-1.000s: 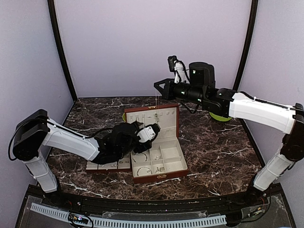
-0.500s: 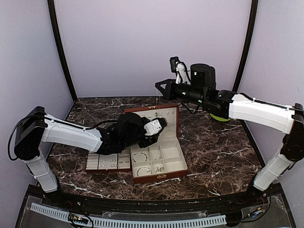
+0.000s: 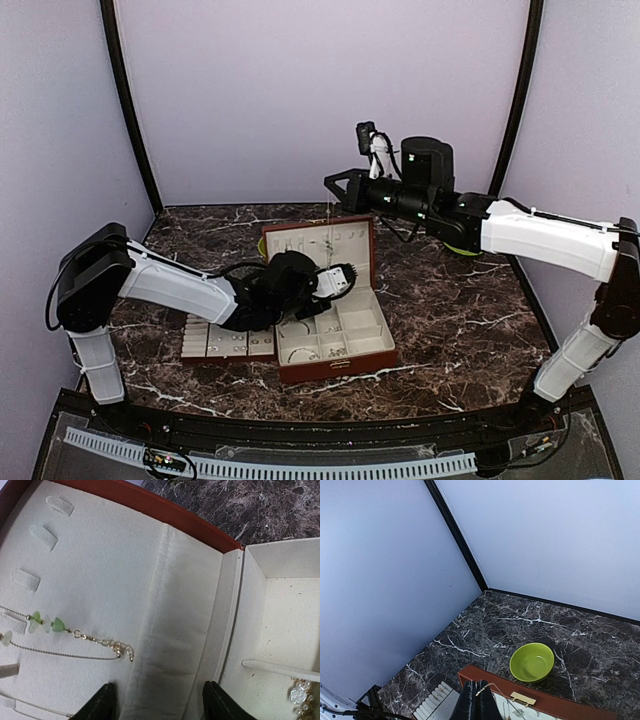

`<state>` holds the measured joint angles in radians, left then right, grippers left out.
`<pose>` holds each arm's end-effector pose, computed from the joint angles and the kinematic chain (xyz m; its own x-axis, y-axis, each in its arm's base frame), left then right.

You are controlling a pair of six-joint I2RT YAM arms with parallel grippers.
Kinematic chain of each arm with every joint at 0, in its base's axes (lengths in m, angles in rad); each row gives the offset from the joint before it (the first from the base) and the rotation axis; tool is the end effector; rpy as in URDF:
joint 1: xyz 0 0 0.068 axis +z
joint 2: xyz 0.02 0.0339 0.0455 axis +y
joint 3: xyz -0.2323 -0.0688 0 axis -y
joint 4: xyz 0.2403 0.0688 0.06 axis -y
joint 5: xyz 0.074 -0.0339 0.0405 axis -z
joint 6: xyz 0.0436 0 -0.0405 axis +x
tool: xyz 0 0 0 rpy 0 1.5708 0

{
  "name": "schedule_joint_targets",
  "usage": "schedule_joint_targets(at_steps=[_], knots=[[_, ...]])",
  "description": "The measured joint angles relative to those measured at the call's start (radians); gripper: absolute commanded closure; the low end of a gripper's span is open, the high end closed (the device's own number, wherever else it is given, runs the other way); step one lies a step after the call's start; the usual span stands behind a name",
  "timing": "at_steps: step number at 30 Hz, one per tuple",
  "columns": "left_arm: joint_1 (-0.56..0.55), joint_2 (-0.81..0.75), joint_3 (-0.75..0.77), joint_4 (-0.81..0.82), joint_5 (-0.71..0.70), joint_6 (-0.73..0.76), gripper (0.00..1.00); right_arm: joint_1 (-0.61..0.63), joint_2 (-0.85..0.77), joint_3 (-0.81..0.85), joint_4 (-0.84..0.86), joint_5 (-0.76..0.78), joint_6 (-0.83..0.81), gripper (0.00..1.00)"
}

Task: Organize the mixed jewelry
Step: Open the compartment pouch of the jewelry box.

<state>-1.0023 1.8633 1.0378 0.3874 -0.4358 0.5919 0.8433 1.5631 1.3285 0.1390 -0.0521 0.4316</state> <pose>0.2292 -0.3245 0.1519 0.1219 0.7487 -0.6516 0.5906 0.4729 0.6539 0.2529 0.2875 0.3371 -0.3841 0.1969 -0.9021 -0.6822 0.5979 0.4209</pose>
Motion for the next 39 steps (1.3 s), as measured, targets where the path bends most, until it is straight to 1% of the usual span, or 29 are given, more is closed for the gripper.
schedule_joint_targets(at_steps=[11,19,22,29,35,39], knots=[[0.0,0.01,0.005,0.007,-0.034,-0.009,0.53,0.0,0.0,-0.007,0.006,-0.004,0.001,1.0],[0.0,0.021,0.006,0.007,-0.034,-0.033,0.57,0.0,0.0,-0.007,0.011,-0.005,0.001,1.0],[0.0,0.024,0.007,0.006,-0.034,-0.042,0.63,0.0,0.0,-0.007,0.012,-0.005,0.005,1.0],[0.0,0.026,0.007,0.006,-0.036,-0.065,0.82,0.0,0.0,-0.007,0.015,-0.004,0.011,1.0],[0.0,0.026,0.006,0.006,-0.037,-0.077,0.89,0.0,0.01,-0.007,0.019,-0.003,0.011,1.0],[0.0,0.026,0.005,0.006,-0.037,-0.084,0.96,0.0,0.026,-0.007,0.019,-0.003,0.011,1.0]])
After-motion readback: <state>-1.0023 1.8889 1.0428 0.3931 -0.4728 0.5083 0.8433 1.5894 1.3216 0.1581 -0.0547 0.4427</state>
